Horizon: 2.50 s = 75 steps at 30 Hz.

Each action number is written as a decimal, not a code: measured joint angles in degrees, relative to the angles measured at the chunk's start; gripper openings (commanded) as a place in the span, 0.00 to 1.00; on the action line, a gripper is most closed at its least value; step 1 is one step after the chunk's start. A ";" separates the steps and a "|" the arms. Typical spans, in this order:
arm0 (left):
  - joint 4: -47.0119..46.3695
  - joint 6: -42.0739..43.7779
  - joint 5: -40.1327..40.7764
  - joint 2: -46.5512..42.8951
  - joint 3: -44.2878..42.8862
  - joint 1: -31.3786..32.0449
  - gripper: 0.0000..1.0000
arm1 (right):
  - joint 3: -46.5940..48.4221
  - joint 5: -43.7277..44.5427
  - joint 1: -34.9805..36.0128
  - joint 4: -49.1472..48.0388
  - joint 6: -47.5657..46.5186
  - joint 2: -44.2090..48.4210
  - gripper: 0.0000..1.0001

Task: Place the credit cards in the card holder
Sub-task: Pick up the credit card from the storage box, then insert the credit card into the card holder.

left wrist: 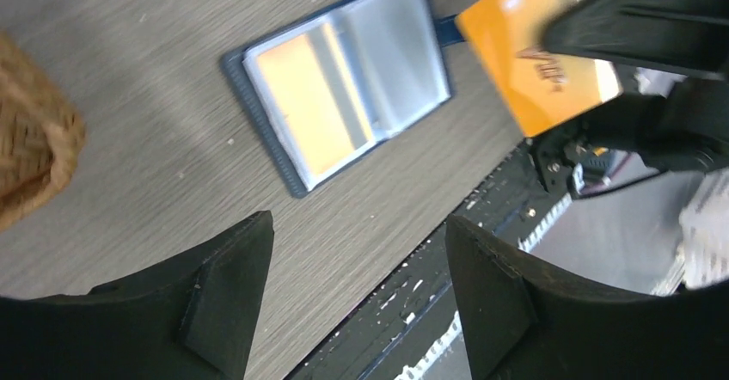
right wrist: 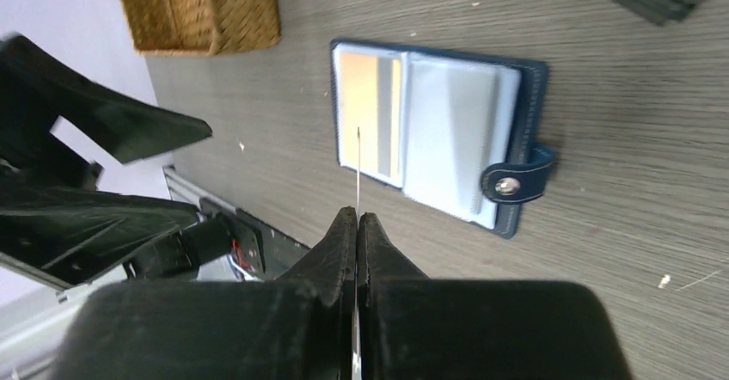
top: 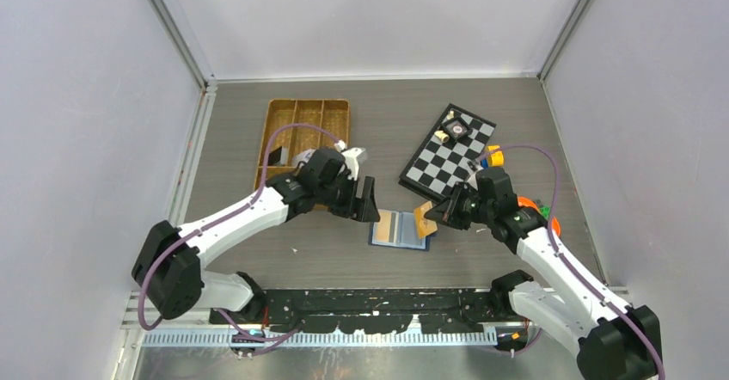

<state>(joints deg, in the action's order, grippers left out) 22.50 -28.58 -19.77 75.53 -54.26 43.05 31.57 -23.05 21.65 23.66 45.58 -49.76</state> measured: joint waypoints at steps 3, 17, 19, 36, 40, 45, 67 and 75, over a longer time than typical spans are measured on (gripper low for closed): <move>-1.16 -4.79 3.34 1.33 3.23 0.46 0.75 | -2.71 0.96 -1.77 -1.97 2.08 0.48 0.01; -5.88 -11.80 7.23 10.69 4.72 2.43 0.70 | -8.96 -1.16 -2.38 -16.50 5.16 -8.28 0.00; -6.23 -11.82 7.37 12.39 4.44 2.43 0.69 | -9.42 -1.95 -2.29 -18.97 5.16 -10.14 0.00; -7.30 -11.69 8.70 17.07 2.84 2.43 0.57 | -9.90 -3.08 1.53 -28.41 4.09 -18.93 0.00; -7.28 -11.52 8.94 17.62 2.75 2.43 0.55 | -10.16 -2.99 1.66 -28.94 4.07 -19.17 0.01; -7.26 -11.45 9.25 18.14 2.62 2.45 0.52 | -10.36 -2.99 1.95 -29.99 4.04 -20.31 0.00; -7.04 -11.02 9.35 19.93 1.79 2.45 0.41 | -10.97 -3.50 2.25 -34.16 4.09 -23.10 0.00; -7.04 -10.45 9.49 20.26 1.68 2.43 0.37 | -11.04 -3.72 2.29 -36.50 4.11 -25.24 0.00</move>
<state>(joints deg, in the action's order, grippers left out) 15.46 -39.03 -10.28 95.79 -52.58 45.47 20.53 -26.76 23.94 -12.84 49.69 -75.00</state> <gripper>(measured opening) 0.377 0.026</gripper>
